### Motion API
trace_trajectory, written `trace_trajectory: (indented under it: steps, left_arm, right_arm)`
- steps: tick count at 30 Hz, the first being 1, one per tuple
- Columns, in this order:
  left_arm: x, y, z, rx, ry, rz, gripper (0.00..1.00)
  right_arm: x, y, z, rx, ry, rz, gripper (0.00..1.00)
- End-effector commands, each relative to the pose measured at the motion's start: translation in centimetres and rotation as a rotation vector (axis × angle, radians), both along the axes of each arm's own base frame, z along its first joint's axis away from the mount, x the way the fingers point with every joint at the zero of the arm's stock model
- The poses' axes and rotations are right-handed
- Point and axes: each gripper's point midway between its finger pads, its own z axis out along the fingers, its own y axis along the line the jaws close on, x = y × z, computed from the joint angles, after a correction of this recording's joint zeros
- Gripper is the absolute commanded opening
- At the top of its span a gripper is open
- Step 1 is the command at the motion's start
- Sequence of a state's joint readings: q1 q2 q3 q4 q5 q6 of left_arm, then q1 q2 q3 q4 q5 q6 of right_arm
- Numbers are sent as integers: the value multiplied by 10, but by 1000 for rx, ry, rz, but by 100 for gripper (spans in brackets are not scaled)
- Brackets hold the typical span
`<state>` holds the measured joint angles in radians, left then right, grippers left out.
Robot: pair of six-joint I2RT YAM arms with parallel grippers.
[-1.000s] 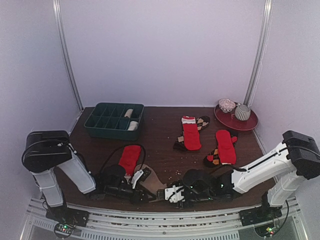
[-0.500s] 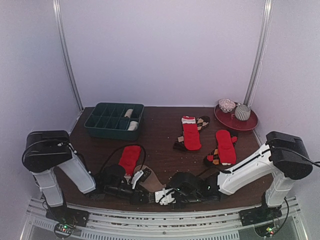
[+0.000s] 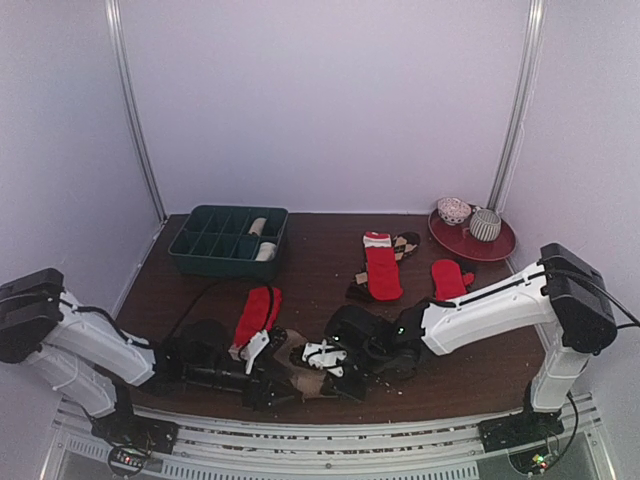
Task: Roll the socks
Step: Roll a pair of socks at the center of the board.
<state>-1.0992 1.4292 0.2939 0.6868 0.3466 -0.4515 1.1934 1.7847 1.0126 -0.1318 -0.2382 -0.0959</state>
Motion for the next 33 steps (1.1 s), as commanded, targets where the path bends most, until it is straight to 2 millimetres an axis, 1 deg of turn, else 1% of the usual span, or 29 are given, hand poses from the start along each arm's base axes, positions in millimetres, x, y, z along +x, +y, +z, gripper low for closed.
trace_trajectory:
  steps: [1,3,5,6,7,10,16,18,20,23,24,26,31,33]
  left_arm:
    - [0,-2,27,-5,-307,-2,76]
    - [-9,-11,32,-26,-402,-35,79]
    - [-16,-20,26,-18,-459,-74,87]
    - [-15,-22,14,6,-474,-84,89]
    - [-15,-23,7,16,-487,-88,90]
    - [-9,-21,-2,17,-529,-61,91]
    - [-4,-20,-5,17,-564,-41,89]
    - [-4,-23,-6,18,-566,-48,88]
    - [-6,-27,-9,22,-561,-69,82]
    - [-12,-34,-17,24,-540,-118,64]
    - [-15,-36,-22,29,-528,-132,60]
    - [-18,-37,-27,30,-505,-152,59]
    - [-23,-39,-40,41,-461,-170,60]
    - [-22,-40,-45,53,-450,-169,55]
  right_arm:
    - [-38,-41,-17,-229,408,-135,0]
    - [-42,-41,-20,-243,459,-140,2]
    - [-41,-41,-24,-272,479,-138,2]
    - [-41,-40,-26,-287,490,-130,2]
    - [-41,-38,-27,-291,498,-124,2]
    - [-41,-35,-30,-297,526,-100,2]
    - [-45,-35,-37,-312,580,-59,2]
    - [-44,-35,-41,-323,586,-51,2]
    - [-43,-35,-45,-329,593,-44,1]
    - [-39,-34,-48,-320,601,-48,1]
    - [-38,-34,-49,-316,601,-50,1]
    - [-36,-34,-48,-309,604,-49,1]
    - [-34,-36,-50,-301,609,-45,1]
    - [-35,-37,-52,-303,611,-43,1]
